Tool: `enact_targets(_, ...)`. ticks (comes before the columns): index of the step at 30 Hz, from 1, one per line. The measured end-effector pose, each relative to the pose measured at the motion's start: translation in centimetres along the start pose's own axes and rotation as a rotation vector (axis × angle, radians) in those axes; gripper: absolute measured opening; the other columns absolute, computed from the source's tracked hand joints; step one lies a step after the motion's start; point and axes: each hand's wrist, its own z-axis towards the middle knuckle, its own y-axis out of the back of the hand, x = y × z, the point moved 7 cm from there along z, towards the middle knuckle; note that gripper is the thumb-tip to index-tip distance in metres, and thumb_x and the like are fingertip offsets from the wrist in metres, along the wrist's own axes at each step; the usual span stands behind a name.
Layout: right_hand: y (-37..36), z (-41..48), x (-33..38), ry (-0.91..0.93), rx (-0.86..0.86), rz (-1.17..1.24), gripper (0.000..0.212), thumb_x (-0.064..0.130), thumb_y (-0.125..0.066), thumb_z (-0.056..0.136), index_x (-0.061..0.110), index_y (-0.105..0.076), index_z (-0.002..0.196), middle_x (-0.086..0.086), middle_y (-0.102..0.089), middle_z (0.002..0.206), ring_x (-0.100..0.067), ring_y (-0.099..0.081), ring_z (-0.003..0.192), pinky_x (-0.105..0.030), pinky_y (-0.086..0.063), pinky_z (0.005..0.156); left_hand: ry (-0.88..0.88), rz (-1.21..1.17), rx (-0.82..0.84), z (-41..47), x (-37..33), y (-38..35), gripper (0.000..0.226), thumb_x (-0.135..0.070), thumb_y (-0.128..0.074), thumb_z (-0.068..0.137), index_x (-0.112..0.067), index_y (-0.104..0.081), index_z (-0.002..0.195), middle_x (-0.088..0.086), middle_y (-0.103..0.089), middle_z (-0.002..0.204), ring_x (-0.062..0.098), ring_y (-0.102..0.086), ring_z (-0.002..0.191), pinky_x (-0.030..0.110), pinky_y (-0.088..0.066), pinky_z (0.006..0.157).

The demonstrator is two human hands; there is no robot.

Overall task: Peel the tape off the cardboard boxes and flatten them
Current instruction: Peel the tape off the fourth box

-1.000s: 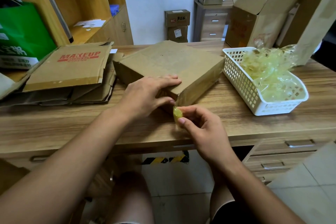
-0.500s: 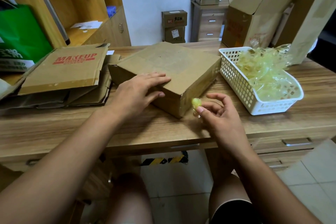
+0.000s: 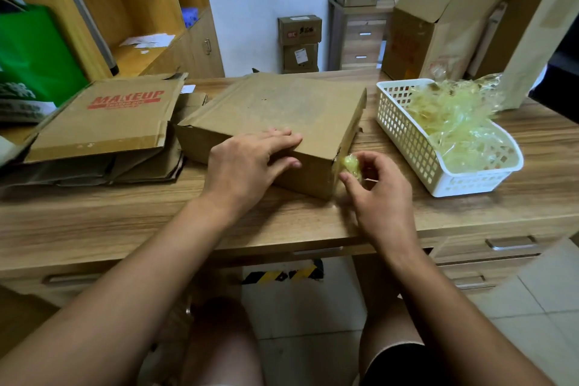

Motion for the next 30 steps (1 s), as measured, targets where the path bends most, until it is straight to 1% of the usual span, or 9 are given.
enact_targets(1,0.0,0.1,-0.1,-0.003,0.008,-0.026,0.028,0.016,-0.075,0.091,0.014,-0.068,0.118,0.0,-0.069,0.109,-0.014,-0.064,0.098,-0.027,-0.052,0.091,0.004,-0.001,-0.005,-0.1,-0.1,0.1,0.043,-0.048,-0.071,0.085,-0.038,-0.068,0.126,-0.014,-0.066,0.128,0.002,-0.059,0.122,0.026,-0.051,0.095)
enact_targets(3,-0.2,0.0,-0.6,-0.033,0.059,-0.051,0.027,0.018,-0.069,0.096,0.012,-0.07,0.122,-0.002,-0.072,0.113,-0.016,-0.066,0.101,-0.03,-0.051,0.094,0.013,0.007,-0.009,-0.1,-0.2,0.2,0.043,-0.05,-0.071,0.084,-0.038,-0.068,0.125,-0.014,-0.067,0.126,0.003,-0.06,0.121,0.026,-0.052,0.093)
enact_targets(6,-0.4,0.0,-1.2,-0.063,0.1,-0.072,0.026,0.019,-0.061,0.101,0.013,-0.071,0.124,-0.002,-0.068,0.112,-0.015,-0.063,0.104,-0.016,-0.039,0.087,0.017,0.033,-0.011,-0.2,-0.6,0.3,0.044,-0.053,-0.07,0.083,-0.038,-0.069,0.124,-0.015,-0.068,0.124,0.003,-0.061,0.119,0.024,-0.049,0.089)
enact_targets(9,-0.2,0.1,-1.6,-0.096,0.113,-0.052,0.025,0.016,-0.058,0.102,0.014,-0.073,0.121,-0.002,-0.063,0.106,-0.013,-0.058,0.101,-0.012,-0.033,0.082,0.03,0.032,-0.016,-0.3,-0.7,0.3,0.044,-0.053,-0.071,0.082,-0.039,-0.069,0.123,-0.016,-0.068,0.124,0.002,-0.061,0.119,0.022,-0.049,0.087)
enact_targets(13,0.3,-1.4,-1.0,-0.06,0.139,0.039,0.019,0.008,-0.061,0.099,0.013,-0.077,0.108,0.004,-0.07,0.099,-0.012,-0.064,0.096,-0.016,-0.042,0.081,0.059,0.037,-0.026,0.0,-0.7,0.2,0.042,-0.053,-0.071,0.083,-0.038,-0.07,0.122,-0.016,-0.068,0.124,0.004,-0.062,0.118,0.025,-0.051,0.085)
enact_targets(18,0.5,-2.9,-0.1,-0.015,0.154,0.166,0.024,0.003,-0.066,0.095,0.024,-0.073,0.104,0.014,-0.071,0.098,0.003,-0.065,0.096,-0.005,-0.042,0.084,0.052,0.028,-0.029,-0.1,-1.0,0.2,0.042,-0.054,-0.071,0.082,-0.039,-0.071,0.121,-0.017,-0.068,0.123,0.003,-0.063,0.117,0.028,-0.055,0.083)
enact_targets(22,-0.1,-4.1,1.0,0.063,0.135,0.104,0.021,0.003,-0.067,0.095,0.014,-0.076,0.11,0.012,-0.069,0.094,0.004,-0.064,0.091,-0.004,-0.042,0.079,0.075,0.017,-0.012,0.0,-1.0,0.0,0.042,-0.055,-0.071,0.081,-0.04,-0.071,0.121,-0.018,-0.068,0.124,0.003,-0.062,0.118,0.029,-0.055,0.085)
enact_targets(26,-0.3,-4.5,2.0,0.141,0.091,0.02,0.024,0.002,-0.067,0.094,0.012,-0.076,0.114,0.009,-0.066,0.093,0.0,-0.062,0.085,-0.005,-0.041,0.075,0.076,0.028,-0.026,-0.1,-1.1,0.1,0.042,-0.053,-0.073,0.081,-0.038,-0.072,0.12,-0.017,-0.069,0.123,0.004,-0.063,0.116,0.027,-0.052,0.081)
enact_targets(30,-0.8,-5.2,2.8,0.191,0.085,-0.064,0.025,0.004,-0.065,0.095,0.013,-0.075,0.117,0.005,-0.06,0.089,-0.007,-0.058,0.077,-0.016,-0.044,0.069,0.077,0.019,-0.029,-0.1,-1.2,0.1,0.042,-0.051,-0.075,0.08,-0.036,-0.073,0.119,-0.014,-0.07,0.122,0.006,-0.065,0.115,0.029,-0.055,0.081)
